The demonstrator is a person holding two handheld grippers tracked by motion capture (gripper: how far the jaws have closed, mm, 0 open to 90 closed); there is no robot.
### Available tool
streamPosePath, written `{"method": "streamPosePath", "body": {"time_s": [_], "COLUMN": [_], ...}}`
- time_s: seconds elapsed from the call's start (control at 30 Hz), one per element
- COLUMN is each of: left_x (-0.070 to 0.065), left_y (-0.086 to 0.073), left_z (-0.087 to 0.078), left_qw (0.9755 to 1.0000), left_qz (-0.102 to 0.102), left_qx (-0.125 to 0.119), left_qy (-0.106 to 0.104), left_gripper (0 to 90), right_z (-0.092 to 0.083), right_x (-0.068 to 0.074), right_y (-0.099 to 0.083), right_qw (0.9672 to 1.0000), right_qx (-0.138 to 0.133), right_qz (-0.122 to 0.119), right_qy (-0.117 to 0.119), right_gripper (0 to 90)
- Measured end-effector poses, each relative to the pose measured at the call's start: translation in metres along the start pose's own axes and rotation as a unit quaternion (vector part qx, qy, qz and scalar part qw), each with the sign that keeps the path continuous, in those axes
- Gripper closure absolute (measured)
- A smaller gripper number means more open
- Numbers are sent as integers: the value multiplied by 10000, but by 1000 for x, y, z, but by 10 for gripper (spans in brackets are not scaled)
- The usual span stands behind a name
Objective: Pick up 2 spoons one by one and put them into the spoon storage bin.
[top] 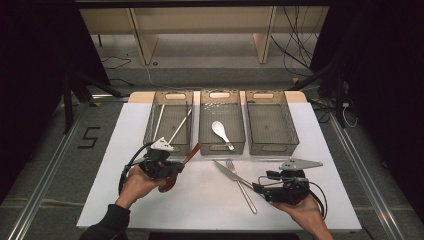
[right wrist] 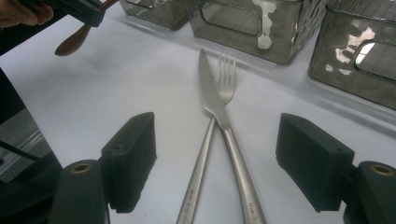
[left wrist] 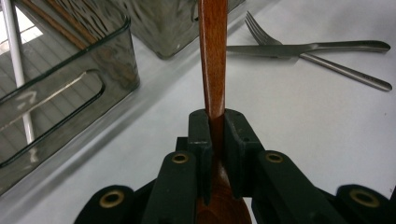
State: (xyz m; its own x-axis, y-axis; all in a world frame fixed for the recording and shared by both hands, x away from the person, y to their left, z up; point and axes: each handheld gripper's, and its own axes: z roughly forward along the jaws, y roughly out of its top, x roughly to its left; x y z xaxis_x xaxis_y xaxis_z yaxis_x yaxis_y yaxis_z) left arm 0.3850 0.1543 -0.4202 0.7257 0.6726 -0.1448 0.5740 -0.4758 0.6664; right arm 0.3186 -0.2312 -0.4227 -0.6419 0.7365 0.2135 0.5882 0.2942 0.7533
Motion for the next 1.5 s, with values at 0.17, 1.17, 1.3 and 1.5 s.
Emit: {"method": "streamPosePath", "body": {"time_s": [0.17, 1.17, 1.3, 1.5], "left_x": [1, 7, 8, 13], "left_y": [10, 91, 100, 115], "left_z": [2, 19, 21, 25], "left_qw": [9999, 9959, 9946, 9938], "left_qz": [-6, -110, -166, -213], "left_qx": [-134, -899, -1024, -1084], "left_qy": [35, -85, -93, -115], "left_gripper": [815, 815, 815, 814], "right_z": [0, -3, -3, -3], "right_x": [0, 0, 1, 1], "right_y": [-1, -3, -3, -4], "right_qw": [10000, 9995, 9994, 9994], "right_qx": [-7, -295, -312, -324], "right_qz": [-10, 36, 26, 27], "right_qy": [0, 116, 120, 132], "right_gripper": [294, 279, 279, 279]}}
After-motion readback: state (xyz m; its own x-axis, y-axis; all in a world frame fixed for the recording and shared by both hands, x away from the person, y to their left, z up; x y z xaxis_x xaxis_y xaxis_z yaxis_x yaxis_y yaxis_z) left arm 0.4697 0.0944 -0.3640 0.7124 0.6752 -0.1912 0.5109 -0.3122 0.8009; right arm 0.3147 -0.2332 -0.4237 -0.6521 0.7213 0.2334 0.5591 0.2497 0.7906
